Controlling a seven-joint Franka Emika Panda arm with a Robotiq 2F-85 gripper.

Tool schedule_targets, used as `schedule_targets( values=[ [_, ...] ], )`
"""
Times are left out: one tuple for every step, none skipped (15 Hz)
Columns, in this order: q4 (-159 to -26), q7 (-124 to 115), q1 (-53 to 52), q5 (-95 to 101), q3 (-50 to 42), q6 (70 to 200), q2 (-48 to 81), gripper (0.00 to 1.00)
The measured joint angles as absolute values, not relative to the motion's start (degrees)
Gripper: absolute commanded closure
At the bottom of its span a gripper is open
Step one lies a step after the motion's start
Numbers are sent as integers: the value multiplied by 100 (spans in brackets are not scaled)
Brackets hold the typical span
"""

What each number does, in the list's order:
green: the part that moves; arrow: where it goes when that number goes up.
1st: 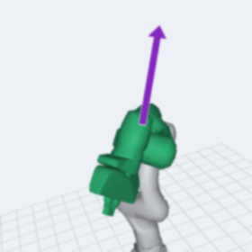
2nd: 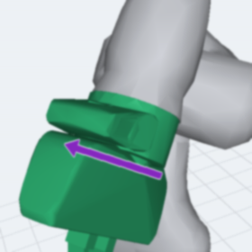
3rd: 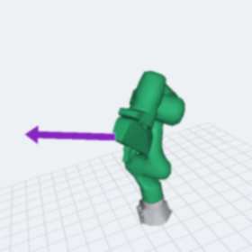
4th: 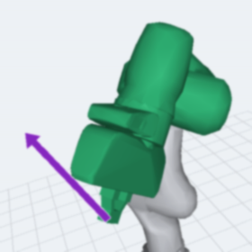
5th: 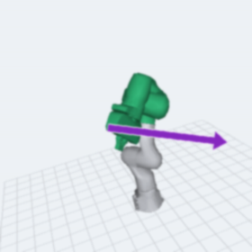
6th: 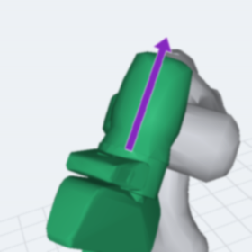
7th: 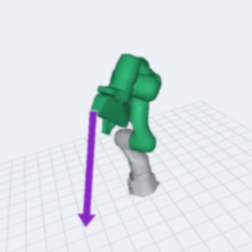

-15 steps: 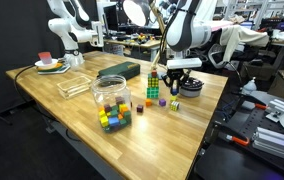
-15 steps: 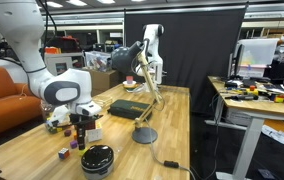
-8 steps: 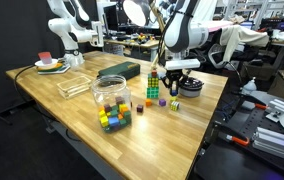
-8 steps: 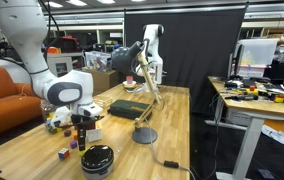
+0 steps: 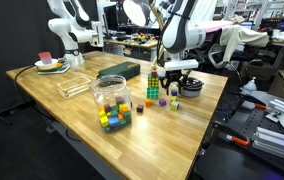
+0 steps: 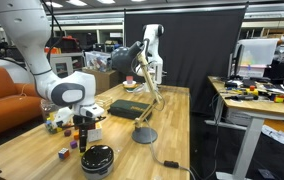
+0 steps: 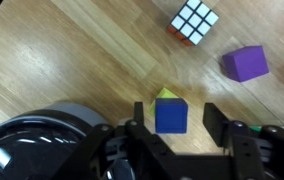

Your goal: Pick up the yellow block and put it on the yellow cube

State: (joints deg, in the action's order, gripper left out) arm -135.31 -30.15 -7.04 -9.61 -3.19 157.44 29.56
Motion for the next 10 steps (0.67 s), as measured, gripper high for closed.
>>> schedule_targets(
  values=[
    [-13521, -3005, -692, -962, -321, 15740, 2966, 1],
    [-13517, -2987, -672, -966, -323, 15740, 2969, 0],
    [-13517, -2958, -645, -974, -325, 15740, 2969, 0],
    [-13517, -2927, -613, -983, -327, 15740, 2969, 0],
    [-13517, -2891, -577, -993, -327, 15740, 2969, 0],
    [-13517, -2848, -544, -1008, -327, 15741, 2969, 0],
    [-13517, -2796, -522, -1034, -326, 15742, 2967, 0],
    [-13518, -2732, -505, -1065, -320, 15742, 2963, 0],
    [-13518, -2648, -495, -1091, -297, 15742, 2961, 0],
    [-13517, -2560, -484, -1115, -251, 15740, 2961, 0]
  ],
)
